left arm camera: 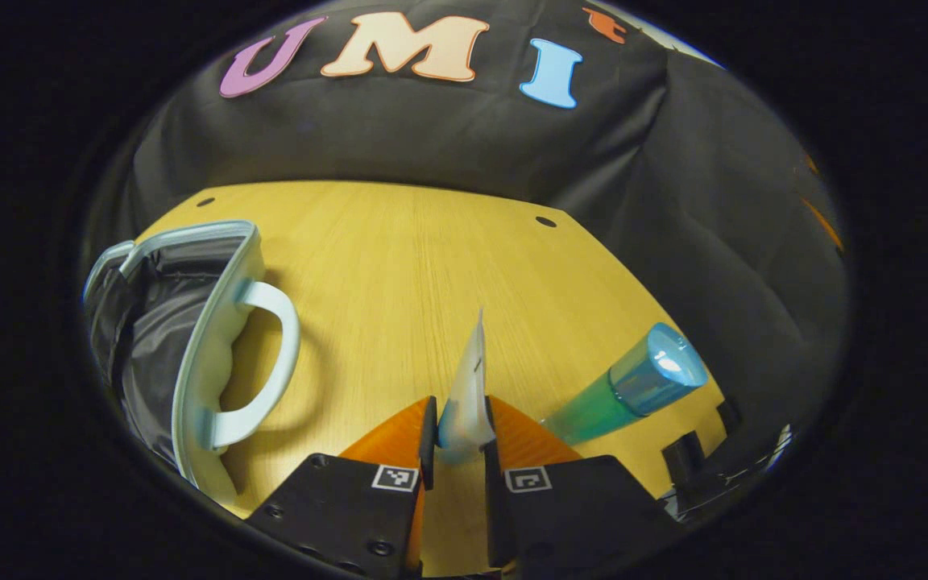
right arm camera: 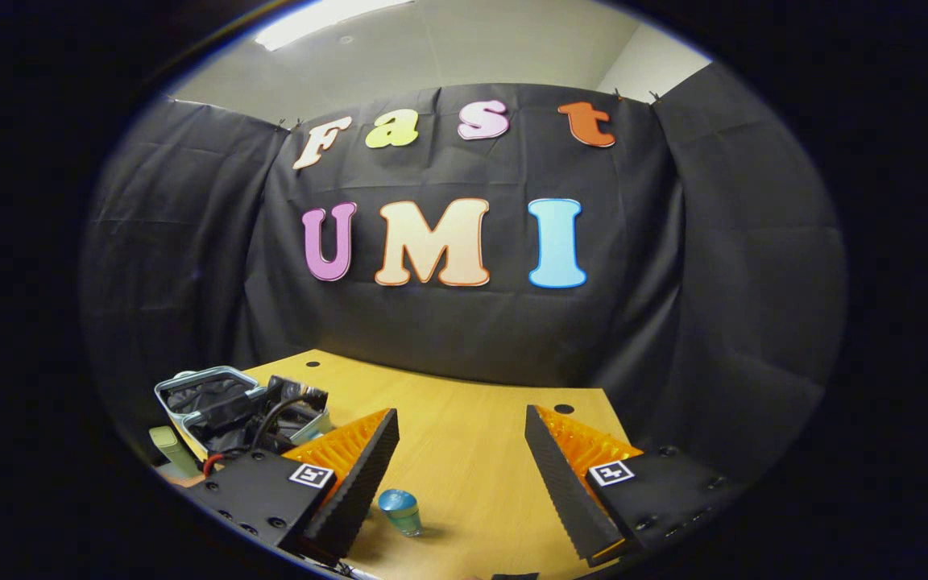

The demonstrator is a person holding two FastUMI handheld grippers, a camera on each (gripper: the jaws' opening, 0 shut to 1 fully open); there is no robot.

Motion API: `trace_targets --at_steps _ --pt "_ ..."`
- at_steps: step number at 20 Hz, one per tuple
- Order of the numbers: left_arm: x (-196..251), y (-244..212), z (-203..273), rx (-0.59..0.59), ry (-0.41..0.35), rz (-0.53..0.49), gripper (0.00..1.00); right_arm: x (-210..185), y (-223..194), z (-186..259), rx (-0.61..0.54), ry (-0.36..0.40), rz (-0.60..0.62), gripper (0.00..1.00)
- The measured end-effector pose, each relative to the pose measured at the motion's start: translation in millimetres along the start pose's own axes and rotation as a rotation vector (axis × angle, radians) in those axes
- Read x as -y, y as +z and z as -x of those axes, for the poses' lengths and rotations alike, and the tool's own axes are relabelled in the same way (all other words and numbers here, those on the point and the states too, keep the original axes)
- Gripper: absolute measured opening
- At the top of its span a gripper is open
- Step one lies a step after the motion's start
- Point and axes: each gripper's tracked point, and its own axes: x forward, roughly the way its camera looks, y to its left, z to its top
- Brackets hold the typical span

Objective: First open the suitcase, pack the skin care products into it, and then close the suitcase.

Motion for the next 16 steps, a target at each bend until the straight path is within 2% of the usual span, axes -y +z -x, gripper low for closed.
trace_targets --at_steps 4,10,14,16 --pt "-3 32 26 0.035 0.024 -0.056 0.23 -20 -37 -10 -0.047 0.059 0.008 0.99" --pt "-10 90 82 0.132 0.065 -0.053 0.23 -47 -124 -21 -0.181 0.149 0.032 0.99" --pt "-26 108 115 0.181 0.125 -0.047 0.23 -57 -187 -25 -0.29 0.188 0.05 0.99" --pt "-37 106 128 0.181 0.162 -0.035 0.23 -62 -206 -30 -0.333 0.208 0.041 0.96"
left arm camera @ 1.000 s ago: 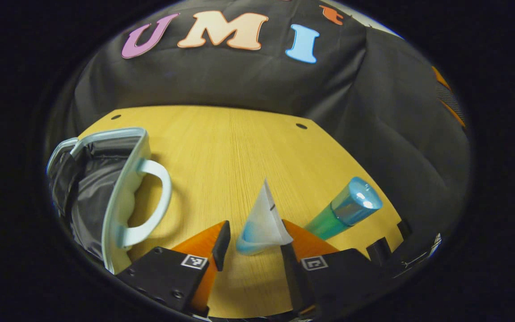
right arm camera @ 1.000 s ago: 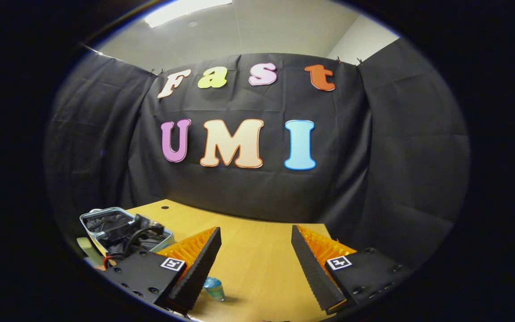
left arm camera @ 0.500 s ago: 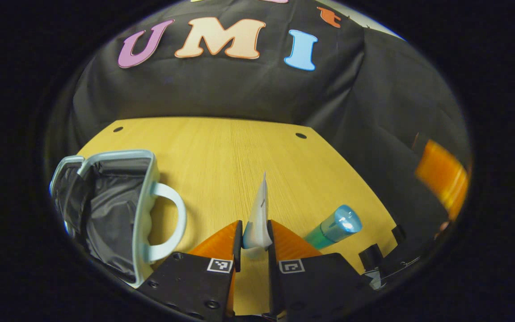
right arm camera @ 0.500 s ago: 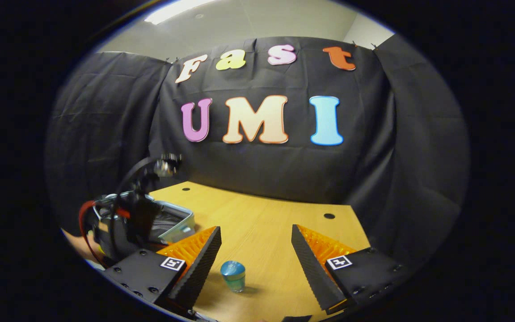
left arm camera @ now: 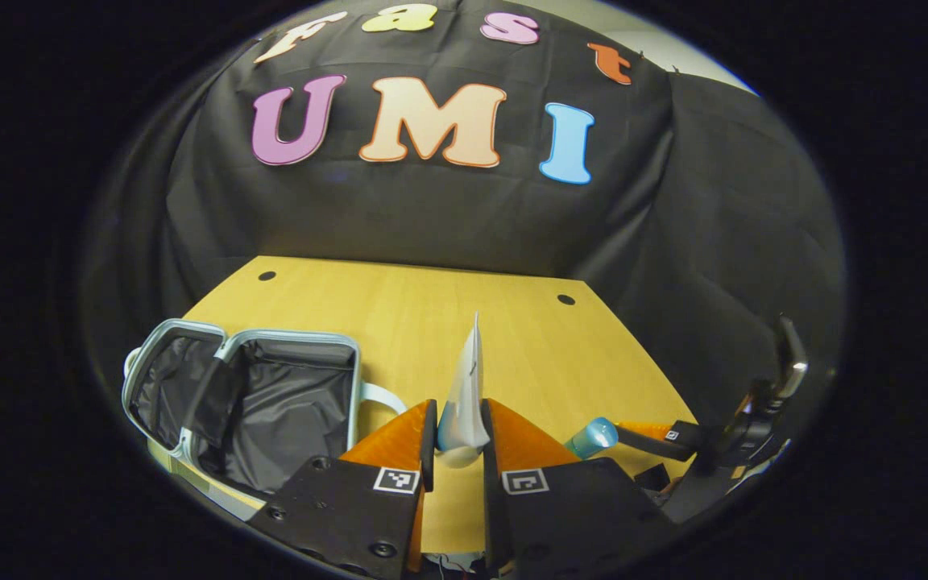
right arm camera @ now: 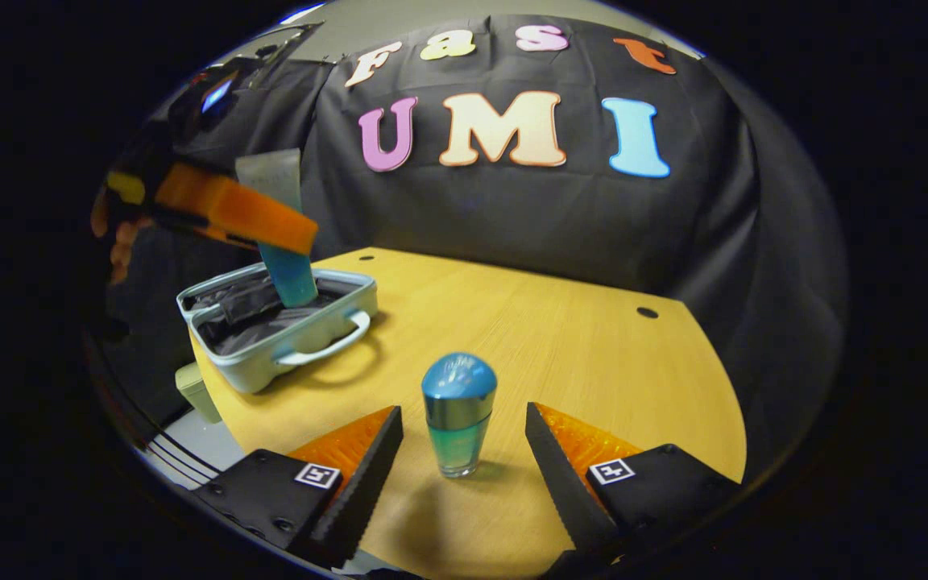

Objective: First open the suitcase, pack the skin care products into it, and then close the suitcase.

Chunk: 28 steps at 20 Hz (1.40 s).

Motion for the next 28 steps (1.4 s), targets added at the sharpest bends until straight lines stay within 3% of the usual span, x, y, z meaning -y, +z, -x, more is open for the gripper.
trace_targets --at_steps 3,5,10,16,19,22,28 --pt "-25 -8 13 -0.022 0.07 0.0 0.23 1 9 -10 0.021 0.019 -0.05 0.76" --pt "-44 -20 23 -0.052 0.114 -0.009 0.23 0 10 -14 -0.007 0.042 -0.093 0.49" --pt "-119 -31 26 -0.125 0.229 -0.039 0.23 -24 41 -12 -0.039 0.092 -0.137 0.49" --pt "-199 -70 -7 -0.279 0.279 -0.014 0.23 -102 96 -13 -0.067 0.222 -0.234 0.49" --pt "-219 -106 -21 -0.404 0.26 0.054 0.23 -144 102 -18 -0.147 0.317 -0.329 0.49" --pt "-235 -132 -29 -0.506 0.246 0.089 0.23 -179 100 -23 -0.207 0.359 -0.36 0.49" --pt "-249 -133 -60 -0.518 0.172 0.071 0.23 -228 110 -51 -0.274 0.407 -0.361 0.47"
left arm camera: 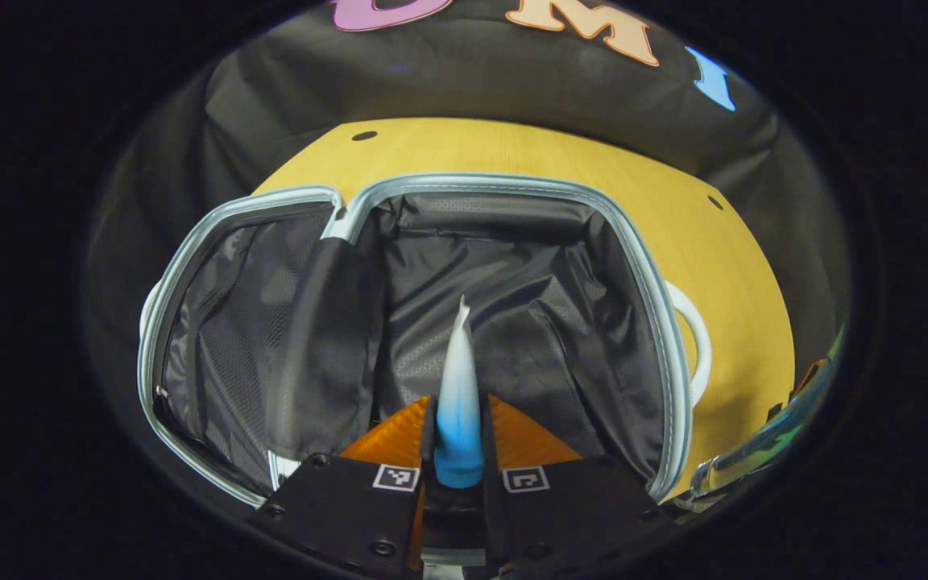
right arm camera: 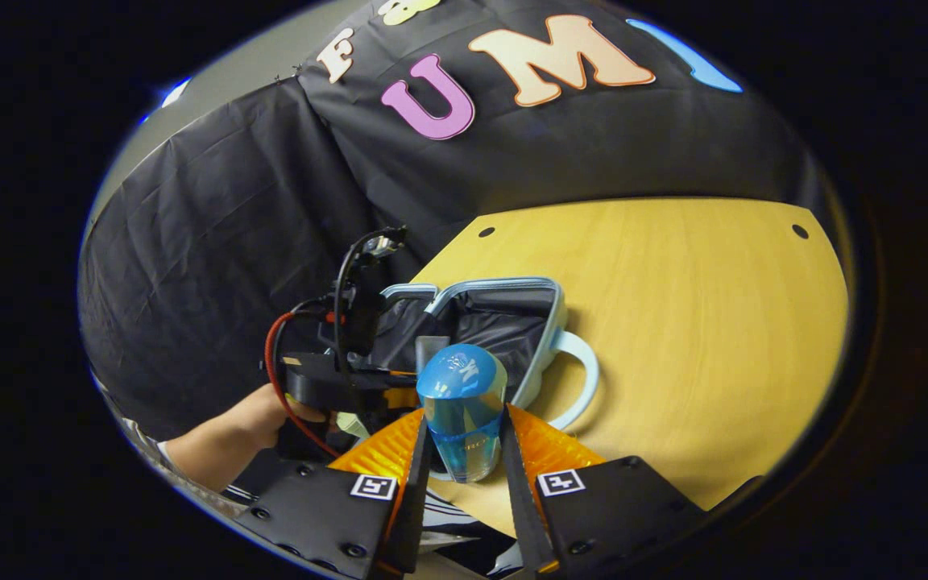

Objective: First open the suitcase, pack the skin care products into it, and then close the suitcase.

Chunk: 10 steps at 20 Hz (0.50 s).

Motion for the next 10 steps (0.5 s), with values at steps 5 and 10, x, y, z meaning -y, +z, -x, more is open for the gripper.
trace_targets --at_steps 5,10 --pt "20 18 12 0.048 -0.143 0.043 0.66 -4 -9 -43 -0.073 -0.024 -0.048 0.49" --pt "-9 64 51 0.183 -0.201 0.078 0.81 5 -34 -88 -0.165 -0.09 -0.07 0.49"
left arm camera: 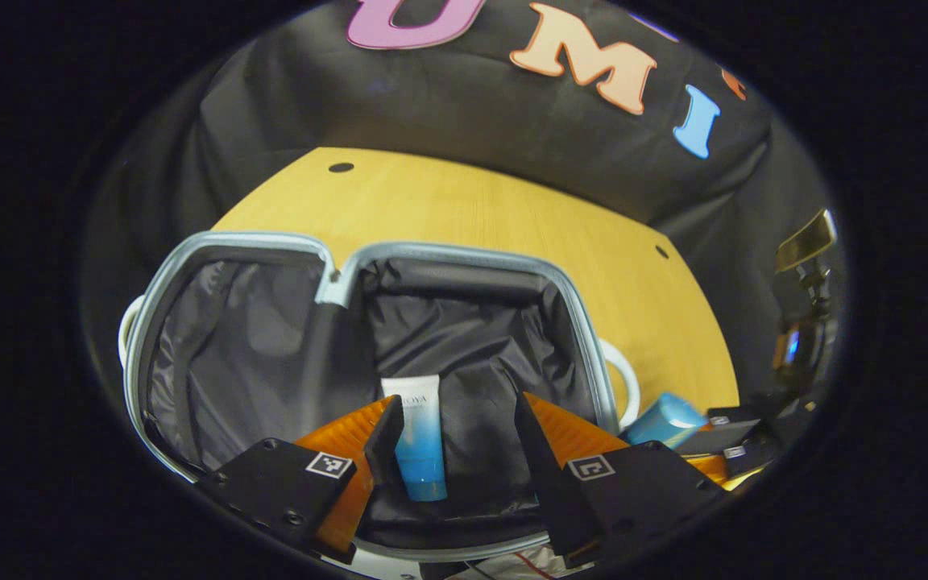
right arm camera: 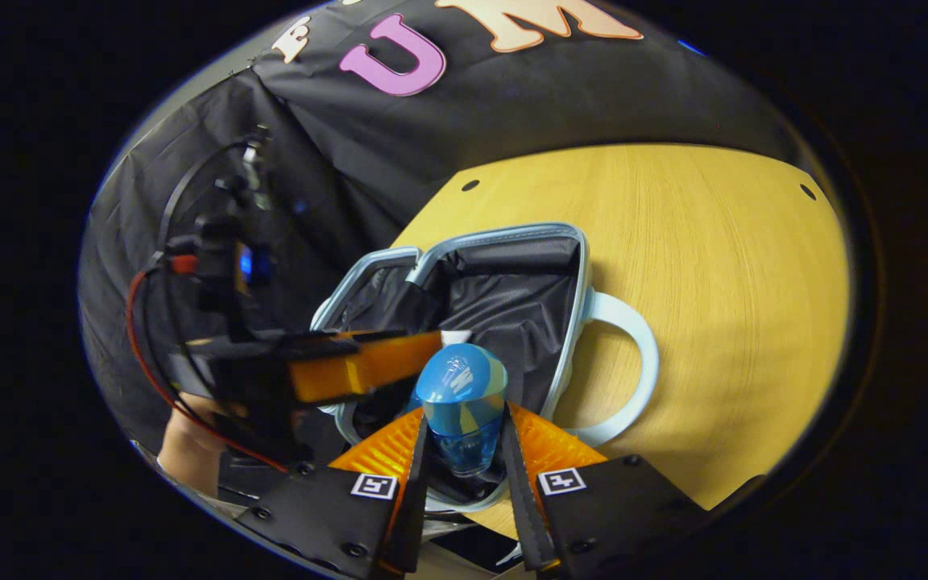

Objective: First open the suitcase, pack the skin care products into it, and then close the suitcase.

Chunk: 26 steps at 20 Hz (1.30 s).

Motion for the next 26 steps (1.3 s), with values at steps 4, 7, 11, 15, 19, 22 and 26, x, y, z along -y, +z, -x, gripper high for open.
trace_targets --at_steps 4,7,11,15,19,22,26 --pt "-68 28 29 0.073 0.084 0.038 0.82 -4 -1 -20 -0.013 -0.046 -0.025 0.49" --pt "-130 32 49 0.087 0.168 0.078 0.82 -4 10 -34 0.015 -0.086 -0.041 0.52" --pt "-207 34 64 0.101 0.257 0.15 0.82 -14 35 -34 0.091 -0.105 -0.022 0.77" --pt "-265 35 75 0.115 0.333 0.184 0.82 -24 58 -32 0.164 -0.131 0.019 0.93" --pt "-324 29 80 0.11 0.399 0.224 0.86 -33 76 -27 0.214 -0.147 0.045 0.98" --pt "-354 23 76 0.084 0.429 0.263 0.82 -34 85 -28 0.232 -0.163 0.054 0.98" --pt "-382 10 48 0.014 0.404 0.296 0.81 -33 88 -29 0.237 -0.186 0.049 0.98"
